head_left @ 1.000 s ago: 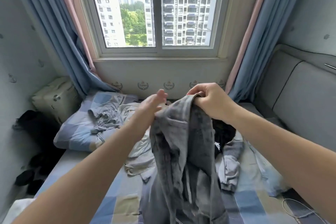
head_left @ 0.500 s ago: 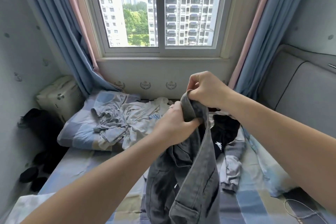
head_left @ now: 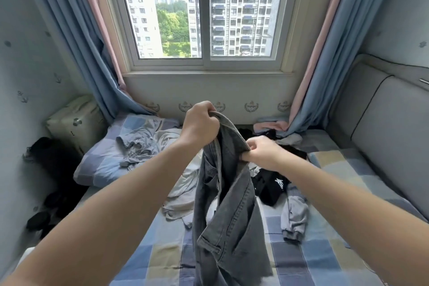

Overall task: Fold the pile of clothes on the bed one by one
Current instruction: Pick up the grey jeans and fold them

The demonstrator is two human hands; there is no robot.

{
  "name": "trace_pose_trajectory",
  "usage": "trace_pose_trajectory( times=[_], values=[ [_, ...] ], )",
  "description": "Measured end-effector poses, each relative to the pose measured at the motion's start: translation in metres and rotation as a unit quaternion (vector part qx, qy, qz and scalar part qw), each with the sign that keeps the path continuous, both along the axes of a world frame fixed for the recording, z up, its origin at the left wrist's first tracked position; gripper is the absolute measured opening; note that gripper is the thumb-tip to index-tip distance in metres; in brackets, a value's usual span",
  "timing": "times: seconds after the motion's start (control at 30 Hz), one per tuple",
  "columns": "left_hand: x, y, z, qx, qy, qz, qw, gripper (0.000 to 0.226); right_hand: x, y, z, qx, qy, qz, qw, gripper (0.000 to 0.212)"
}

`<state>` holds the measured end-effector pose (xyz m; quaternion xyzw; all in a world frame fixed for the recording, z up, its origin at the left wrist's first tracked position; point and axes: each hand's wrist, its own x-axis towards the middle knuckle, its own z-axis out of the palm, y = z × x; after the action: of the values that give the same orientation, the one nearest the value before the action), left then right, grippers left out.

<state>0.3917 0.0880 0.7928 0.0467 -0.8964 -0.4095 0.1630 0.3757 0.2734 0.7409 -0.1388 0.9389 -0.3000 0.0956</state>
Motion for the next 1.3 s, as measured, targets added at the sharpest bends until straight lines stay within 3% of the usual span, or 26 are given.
trace_pose_trajectory(
  times=[0.1,0.2,0.3,0.4,0.47,0.53,0.63,0.77,0.87,1.13,1.23,1.3],
  values=[
    [-0.006,-0.011,-0.002,-0.025,0.013,0.021,0.999,0.022,-0.002,0.001,-0.023,0.019,-0.023,-0.008,1.0,0.006],
    [-0.011,-0.038,-0.021,-0.115,0.017,0.03,0.993,0.017,-0.016,0.015,-0.018,0.055,0.051,-0.058,0.996,0.018],
    [-0.012,-0.055,-0.042,-0.206,0.008,0.009,0.979,0.018,-0.032,0.033,0.005,0.022,0.118,-0.096,0.988,0.025],
    [-0.014,-0.056,-0.05,-0.299,-0.017,0.001,0.954,0.034,-0.044,0.035,0.029,0.003,0.158,-0.06,0.986,0.029],
    [-0.015,-0.049,-0.053,-0.337,-0.005,-0.011,0.942,0.029,-0.048,0.025,0.043,-0.02,0.163,-0.018,0.986,0.026],
    [-0.017,-0.04,-0.055,-0.333,0.027,-0.02,0.942,0.015,-0.052,0.016,0.053,-0.04,0.162,0.021,0.986,0.026],
    [-0.021,-0.041,-0.053,-0.298,0.008,-0.012,0.954,0.02,-0.054,0.018,0.06,0.02,0.177,0.042,0.983,0.032],
    [-0.032,-0.062,-0.041,-0.33,-0.063,0.031,0.941,0.018,-0.058,0.043,0.042,0.182,0.195,-0.031,0.963,0.036],
    [-0.038,-0.081,-0.039,-0.354,-0.101,0.073,0.927,0.023,-0.059,0.072,0.023,0.237,0.196,-0.093,0.947,0.026],
    [-0.029,-0.138,-0.08,-0.327,-0.187,0.155,0.913,0.026,-0.071,0.095,-0.008,0.226,0.201,-0.136,0.943,0.026],
    [-0.022,-0.157,-0.097,-0.281,-0.217,0.176,0.918,0.016,-0.076,0.1,-0.019,0.212,0.202,-0.158,0.943,0.03],
    [-0.016,-0.164,-0.105,-0.201,-0.257,0.191,0.926,0.013,-0.079,0.102,-0.025,0.21,0.178,-0.173,0.946,0.028]
  ],
)
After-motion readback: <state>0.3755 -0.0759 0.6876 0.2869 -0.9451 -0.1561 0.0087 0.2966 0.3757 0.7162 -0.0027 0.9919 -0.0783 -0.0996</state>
